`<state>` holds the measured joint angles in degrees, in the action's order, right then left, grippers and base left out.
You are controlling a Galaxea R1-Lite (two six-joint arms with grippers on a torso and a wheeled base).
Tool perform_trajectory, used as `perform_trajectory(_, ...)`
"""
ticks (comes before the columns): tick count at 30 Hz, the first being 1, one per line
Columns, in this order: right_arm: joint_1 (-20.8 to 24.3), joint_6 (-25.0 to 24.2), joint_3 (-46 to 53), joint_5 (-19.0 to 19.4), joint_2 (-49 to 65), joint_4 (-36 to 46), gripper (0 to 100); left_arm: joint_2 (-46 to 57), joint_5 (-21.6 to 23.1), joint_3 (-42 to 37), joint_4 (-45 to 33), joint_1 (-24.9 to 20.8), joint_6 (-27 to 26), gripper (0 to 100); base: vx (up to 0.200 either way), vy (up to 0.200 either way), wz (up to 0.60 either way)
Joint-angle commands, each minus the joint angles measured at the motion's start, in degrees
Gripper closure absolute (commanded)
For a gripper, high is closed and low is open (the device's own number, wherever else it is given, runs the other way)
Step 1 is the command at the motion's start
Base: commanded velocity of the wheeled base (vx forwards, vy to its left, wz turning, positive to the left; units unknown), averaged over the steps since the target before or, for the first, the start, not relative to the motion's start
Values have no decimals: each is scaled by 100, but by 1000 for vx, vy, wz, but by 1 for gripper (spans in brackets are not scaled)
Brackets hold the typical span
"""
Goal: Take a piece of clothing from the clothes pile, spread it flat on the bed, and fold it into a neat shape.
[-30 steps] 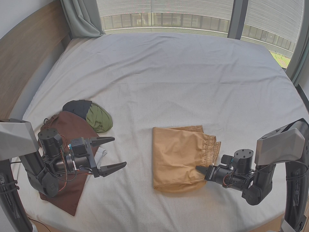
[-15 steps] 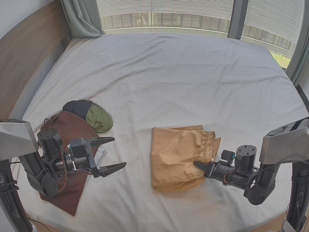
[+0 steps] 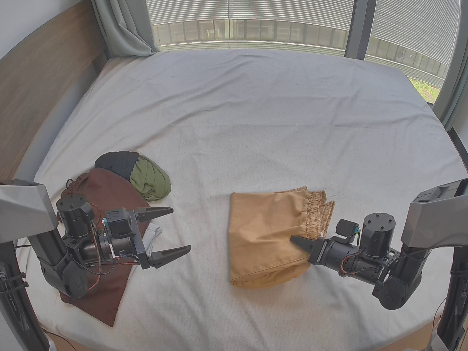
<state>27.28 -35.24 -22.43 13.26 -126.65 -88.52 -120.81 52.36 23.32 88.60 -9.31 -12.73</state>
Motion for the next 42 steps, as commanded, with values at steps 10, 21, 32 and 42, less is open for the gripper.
perform_trajectory(10,216,9,-33,97,299,-8,100,13,2,6,-1,17,42,0,0,0,0)
perform_trajectory(21,181,35,-385,581,518,10,100,22,2,23,8,17,60,0,0,0,0)
perform_trajectory(32,67,44,-1000,880,641,27,100,128,11,-47,-1,9,51,0,0,0,0)
perform_trajectory(42,-171,-35,-1404,1548,580,36,100,154,11,-117,-1,17,33,0,0,0,0)
